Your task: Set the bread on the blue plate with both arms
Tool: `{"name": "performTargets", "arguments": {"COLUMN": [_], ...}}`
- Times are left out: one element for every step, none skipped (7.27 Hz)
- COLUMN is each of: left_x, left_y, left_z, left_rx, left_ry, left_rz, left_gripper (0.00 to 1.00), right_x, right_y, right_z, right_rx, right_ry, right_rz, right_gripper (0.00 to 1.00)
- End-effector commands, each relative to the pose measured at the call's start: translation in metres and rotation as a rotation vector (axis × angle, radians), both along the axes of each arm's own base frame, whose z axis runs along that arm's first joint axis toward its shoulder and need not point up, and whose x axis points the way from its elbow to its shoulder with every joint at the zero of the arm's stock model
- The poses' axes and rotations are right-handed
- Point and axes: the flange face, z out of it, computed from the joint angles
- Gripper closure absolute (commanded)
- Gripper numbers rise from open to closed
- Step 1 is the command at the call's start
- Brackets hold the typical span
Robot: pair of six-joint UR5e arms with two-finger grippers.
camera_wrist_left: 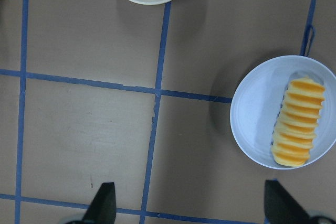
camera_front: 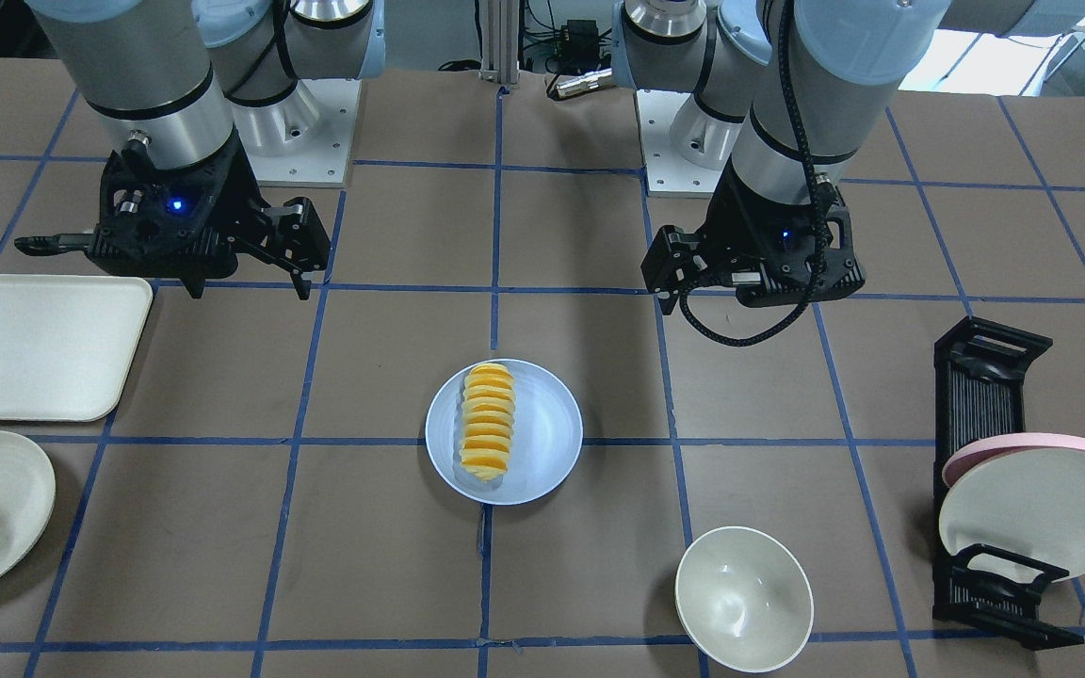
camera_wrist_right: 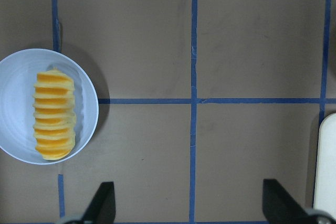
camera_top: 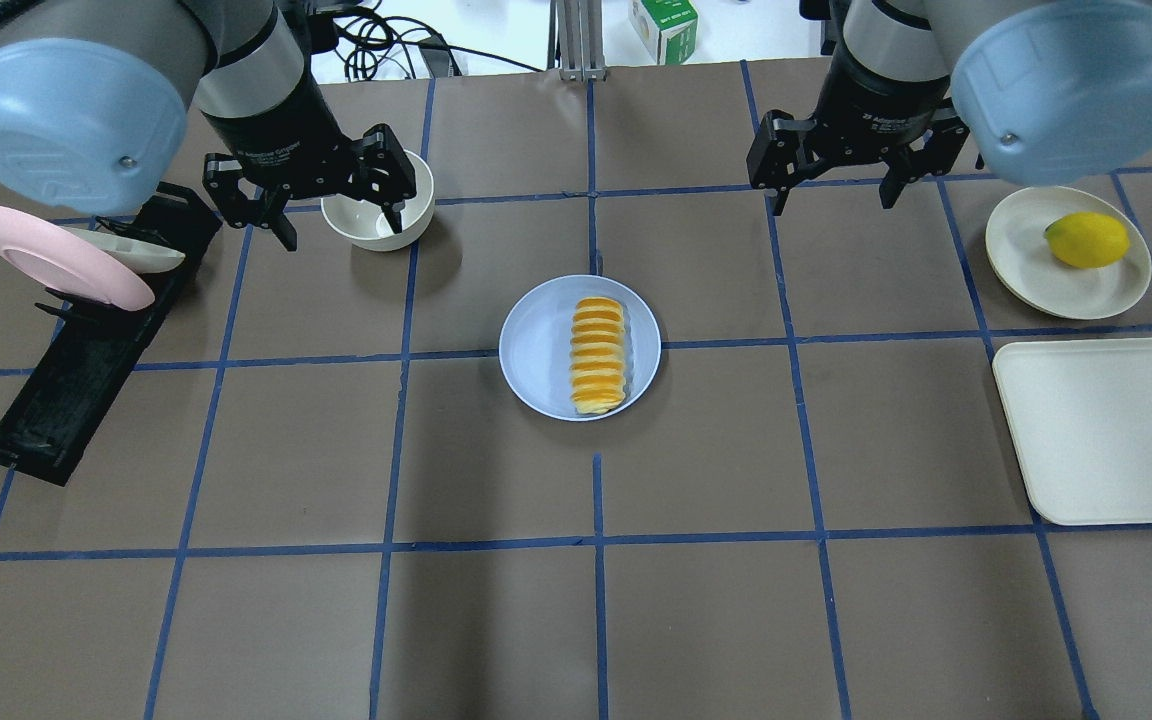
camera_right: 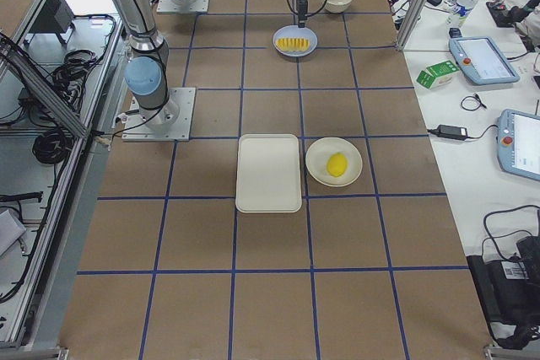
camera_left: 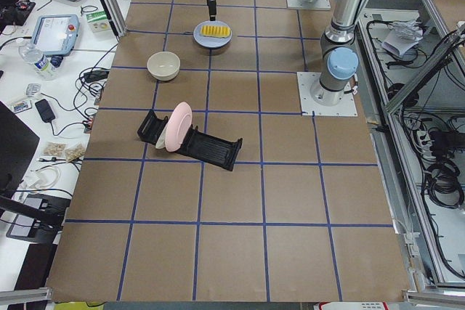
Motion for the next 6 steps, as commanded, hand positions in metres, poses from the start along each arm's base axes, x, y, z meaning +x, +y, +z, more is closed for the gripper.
{"name": "performTargets", "arguments": {"left_x": [0.0002, 0.0002, 0.0002, 0.0004, 0.0012, -0.0001], "left_y": [0.0008, 0.0006, 0.0006, 0.0018, 0.0014, 0.0013], "left_z": [-0.0006, 0.0001, 0.0002, 0.0009, 0.0011, 0.0026], "left_rx": [0.001, -0.001, -0.001, -0.001, -0.003, -0.005], "left_ry": [-0.001, -0.001, -0.001, -0.003, -0.003, 0.002], "left_rz": [-0.003, -0.003, -0.003, -0.002, 0.000, -0.002], "left_gripper": [0.00, 0.00, 0.00, 0.00, 0.00, 0.00], "right_x": [-0.0012, -0.0016, -0.0023, -0.0017, -0.0019, -0.0018], "right_y": [-0.0002, -0.0014, -0.0005, -0.0035, -0.0023, -0.0024], "right_z": [-0.0025, -0.0002, 0.0036, 0.0039, 0.0008, 0.0009], "right_rx": [-0.002, -0.007, -0.013, -0.017, -0.005, -0.007], "right_ry": [0.000, 0.004, 0.002, -0.002, 0.000, -0.002], "right_rz": [0.004, 0.004, 0.003, 0.003, 0.003, 0.004], "right_gripper": [0.00, 0.00, 0.00, 0.00, 0.00, 0.00]}}
